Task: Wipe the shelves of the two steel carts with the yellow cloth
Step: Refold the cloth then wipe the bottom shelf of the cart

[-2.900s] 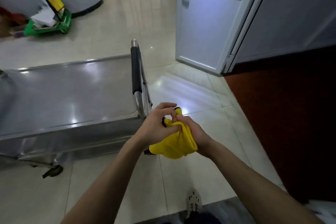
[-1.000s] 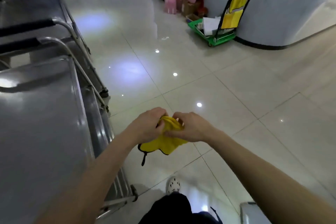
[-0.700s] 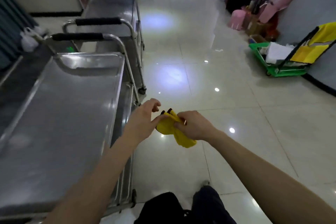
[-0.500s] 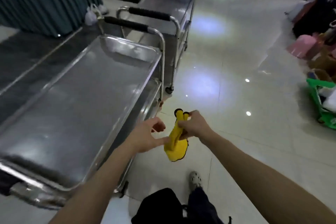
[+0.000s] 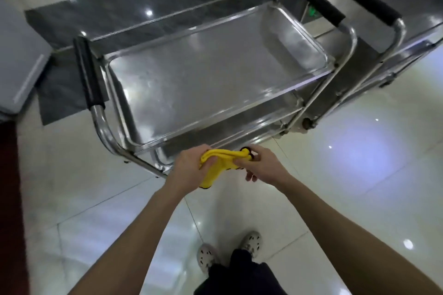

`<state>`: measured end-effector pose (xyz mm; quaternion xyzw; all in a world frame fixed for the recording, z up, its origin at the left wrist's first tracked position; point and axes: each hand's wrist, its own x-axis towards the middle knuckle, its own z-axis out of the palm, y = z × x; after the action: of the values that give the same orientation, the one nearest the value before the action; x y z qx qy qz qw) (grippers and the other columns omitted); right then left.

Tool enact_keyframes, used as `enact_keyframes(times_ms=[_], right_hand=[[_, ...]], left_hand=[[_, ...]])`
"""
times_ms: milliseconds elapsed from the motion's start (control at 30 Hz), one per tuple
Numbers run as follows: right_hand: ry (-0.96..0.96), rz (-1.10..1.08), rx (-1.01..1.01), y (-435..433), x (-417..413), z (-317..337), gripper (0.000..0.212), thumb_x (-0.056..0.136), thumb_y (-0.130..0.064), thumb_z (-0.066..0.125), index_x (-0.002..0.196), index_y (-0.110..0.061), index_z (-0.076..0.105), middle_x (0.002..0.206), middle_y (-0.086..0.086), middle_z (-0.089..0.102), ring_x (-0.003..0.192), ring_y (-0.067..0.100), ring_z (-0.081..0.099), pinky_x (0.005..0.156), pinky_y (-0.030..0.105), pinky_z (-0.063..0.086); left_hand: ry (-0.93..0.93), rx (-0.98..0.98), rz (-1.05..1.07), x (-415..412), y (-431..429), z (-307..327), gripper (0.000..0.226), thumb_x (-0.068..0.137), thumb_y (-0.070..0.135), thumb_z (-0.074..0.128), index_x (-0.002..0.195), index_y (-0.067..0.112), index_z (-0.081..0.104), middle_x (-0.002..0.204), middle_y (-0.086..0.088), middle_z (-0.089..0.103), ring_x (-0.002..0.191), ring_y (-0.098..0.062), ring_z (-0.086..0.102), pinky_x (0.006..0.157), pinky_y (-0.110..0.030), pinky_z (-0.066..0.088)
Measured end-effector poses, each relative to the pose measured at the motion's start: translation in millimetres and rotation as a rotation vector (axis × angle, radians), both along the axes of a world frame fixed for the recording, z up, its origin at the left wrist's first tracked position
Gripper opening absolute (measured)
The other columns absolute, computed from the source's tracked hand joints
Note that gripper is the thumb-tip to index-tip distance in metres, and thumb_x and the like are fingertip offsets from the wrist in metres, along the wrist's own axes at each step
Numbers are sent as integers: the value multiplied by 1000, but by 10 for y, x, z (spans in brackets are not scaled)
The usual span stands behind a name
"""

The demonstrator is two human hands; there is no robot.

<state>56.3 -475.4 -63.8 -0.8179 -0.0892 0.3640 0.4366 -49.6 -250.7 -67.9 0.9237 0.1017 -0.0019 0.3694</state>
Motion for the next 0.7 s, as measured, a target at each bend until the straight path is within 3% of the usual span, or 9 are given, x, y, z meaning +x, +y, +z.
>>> enact_keyframes(times_ms=[67,133,233,300,400,500,600,700], right_hand=[[-262,160,-178,103,15,-89,36,83,-59,85,98,-31,68,94,-8,64,83,9,62,69,29,50],[-315,243,-164,232,-16,-181,45,77,-64,87,102,-33,65,109,-11,56,99,8,58,78,29,52],[-287,351,-92,424,-114,-370,53,81,-57,88,118,-33,57,111,-13,68,103,13,66,84,36,57],[-358,440,-88,528,-181,-521,43,94,-45,79,126,-30,56,112,-9,72,100,18,67,87,44,59],[-481,547,-87,623,-192,-703,24,101,-34,67,122,-26,60,105,-3,71,91,21,64,83,48,57],[-568,626,-45,691,-153,-898,24,99,-29,62,123,-23,61,106,-5,67,87,17,61,79,45,57],[-517,579,7,757,-47,-1177,19,105,-34,59,122,-25,57,102,-7,64,86,15,63,77,42,58],[-452,529,10,781,168,-1533,28,109,-46,56,116,-19,61,101,-2,68,93,20,67,80,41,57]], left_hand=[[35,-31,81,-113,115,-71,19,104,43,69,107,25,72,93,9,72,83,-16,66,72,-30,51],[46,-62,174,-245,227,-161,18,99,48,74,98,30,71,82,12,69,77,-7,64,66,-26,48],[40,-95,261,-415,352,-341,24,92,50,81,87,30,69,73,10,66,70,-8,60,61,-27,44],[58,-98,302,-540,404,-485,25,89,50,85,83,31,69,72,9,65,70,-8,60,62,-29,45],[111,-148,378,-713,480,-705,25,88,52,85,95,29,80,80,6,74,79,-13,68,71,-40,56],[124,-201,399,-762,509,-929,32,94,55,75,112,29,82,92,9,78,88,-7,71,78,-37,58],[118,-186,430,-749,491,-1186,45,95,65,59,114,29,77,87,15,72,82,3,66,70,-17,47],[136,-122,500,-697,464,-1529,47,98,66,52,117,27,69,79,12,67,73,-4,64,62,-23,46]])
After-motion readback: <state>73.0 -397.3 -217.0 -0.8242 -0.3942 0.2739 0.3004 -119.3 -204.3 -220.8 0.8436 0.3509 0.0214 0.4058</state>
